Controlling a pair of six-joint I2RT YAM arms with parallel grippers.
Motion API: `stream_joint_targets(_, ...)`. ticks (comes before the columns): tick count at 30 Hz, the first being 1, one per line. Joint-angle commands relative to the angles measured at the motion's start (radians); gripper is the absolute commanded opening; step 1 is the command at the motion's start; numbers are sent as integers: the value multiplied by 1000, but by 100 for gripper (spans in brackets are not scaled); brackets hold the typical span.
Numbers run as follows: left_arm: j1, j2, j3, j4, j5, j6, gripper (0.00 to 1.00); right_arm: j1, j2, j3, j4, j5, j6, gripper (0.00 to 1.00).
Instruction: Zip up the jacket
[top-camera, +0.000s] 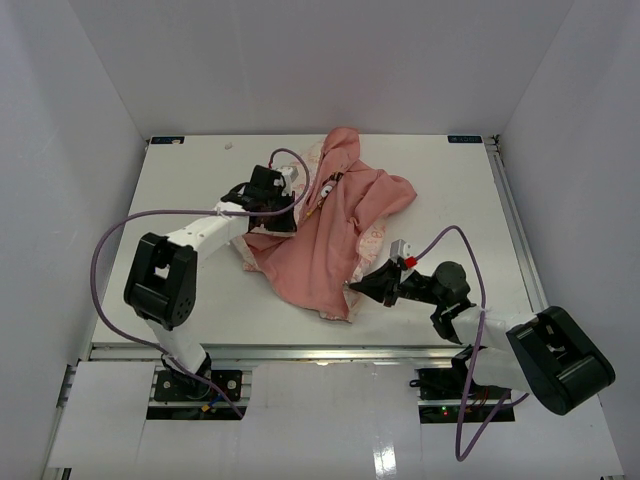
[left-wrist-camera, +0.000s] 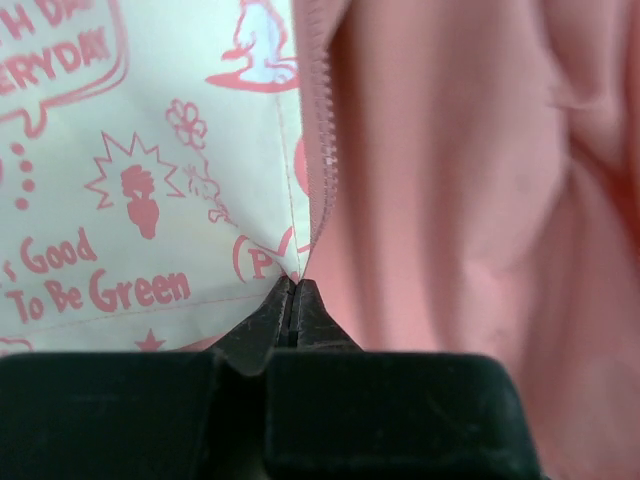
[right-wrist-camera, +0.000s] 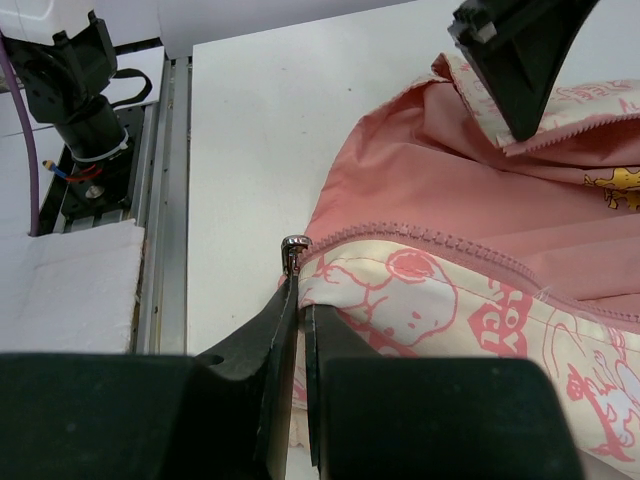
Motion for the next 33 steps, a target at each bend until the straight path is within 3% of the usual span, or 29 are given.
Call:
stream_joint_targets(1,-2,-161,-124,267,227,-5,0,-3,24,40,54,-1,40,8)
stream_joint_targets(11,-2,-326,-422,798,458,-117,0,19,102,117,53,73,107,8)
stream_joint_targets(19,-2,-401,-639,1203,557,-223,0,47,180,179,71,136,143,8)
stream_joint_targets(24,-2,-414,-711,1359,601,-271,0,55,206,213,67,126,144,8)
stream_joint_targets(33,-2,-406,-770,1494,648,-309,0,70,215,236,86,112,157,8)
